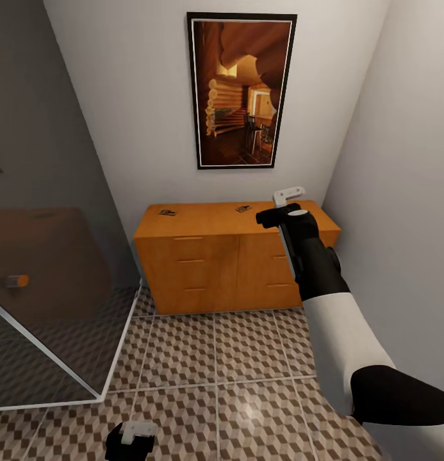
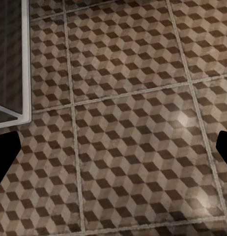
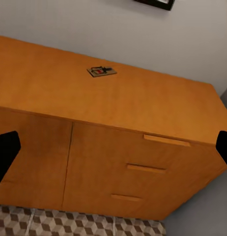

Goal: Take the four mousetraps from the cabinet in the bathroom and place them on the bathroom floor. Make sure all four end up on the same floor surface, and ensure that at least two of them are either under or directly next to the same bathroom sink.

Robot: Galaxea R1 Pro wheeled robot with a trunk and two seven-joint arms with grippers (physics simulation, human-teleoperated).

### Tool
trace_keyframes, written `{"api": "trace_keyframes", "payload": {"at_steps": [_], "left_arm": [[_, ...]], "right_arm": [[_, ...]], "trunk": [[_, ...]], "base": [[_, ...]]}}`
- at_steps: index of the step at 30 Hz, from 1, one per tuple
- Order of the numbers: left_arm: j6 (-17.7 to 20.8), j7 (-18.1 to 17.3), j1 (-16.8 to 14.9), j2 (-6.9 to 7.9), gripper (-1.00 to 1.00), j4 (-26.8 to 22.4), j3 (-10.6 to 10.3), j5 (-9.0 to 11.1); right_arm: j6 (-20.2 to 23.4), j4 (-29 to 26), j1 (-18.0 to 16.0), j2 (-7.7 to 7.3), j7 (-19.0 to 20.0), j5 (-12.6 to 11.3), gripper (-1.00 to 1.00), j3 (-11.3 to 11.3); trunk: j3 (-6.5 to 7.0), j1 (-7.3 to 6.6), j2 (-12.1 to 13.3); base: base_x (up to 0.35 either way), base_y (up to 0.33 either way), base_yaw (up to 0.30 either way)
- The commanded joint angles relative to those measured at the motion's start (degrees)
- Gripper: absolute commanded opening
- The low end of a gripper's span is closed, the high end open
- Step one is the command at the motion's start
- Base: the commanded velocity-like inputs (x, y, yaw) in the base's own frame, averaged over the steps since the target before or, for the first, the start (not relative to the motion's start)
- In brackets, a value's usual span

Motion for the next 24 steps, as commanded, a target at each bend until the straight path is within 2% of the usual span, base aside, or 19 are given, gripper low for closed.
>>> {"api": "trace_keyframes", "payload": {"at_steps": [1, 12, 24], "left_arm": [[-0.37, 0.13, -0.11, -0.05, 1.0, 0.25, -0.5, 0.4], [-0.37, 0.12, -0.1, -0.05, 1.0, 0.25, -0.5, 0.4], [-0.37, 0.13, -0.11, -0.05, 1.0, 0.25, -0.5, 0.4]], "right_arm": [[0.34, -0.1, -0.07, 0.01, 0.55, 0.63, 1.0, 0.05], [0.35, -0.18, -0.12, 0.01, 0.65, 0.59, 1.0, 0.21], [0.34, -0.15, -0.11, 0.01, 0.66, 0.51, 1.0, 0.21]], "trunk": [[-0.12, 0.03, -0.12], [-0.6, 0.03, -0.12], [-1.41, 0.03, -0.12]], "base": [[0.0, 0.0, 0.08], [0.001, -0.023, 0.194], [0.071, -0.169, 0.203]]}}
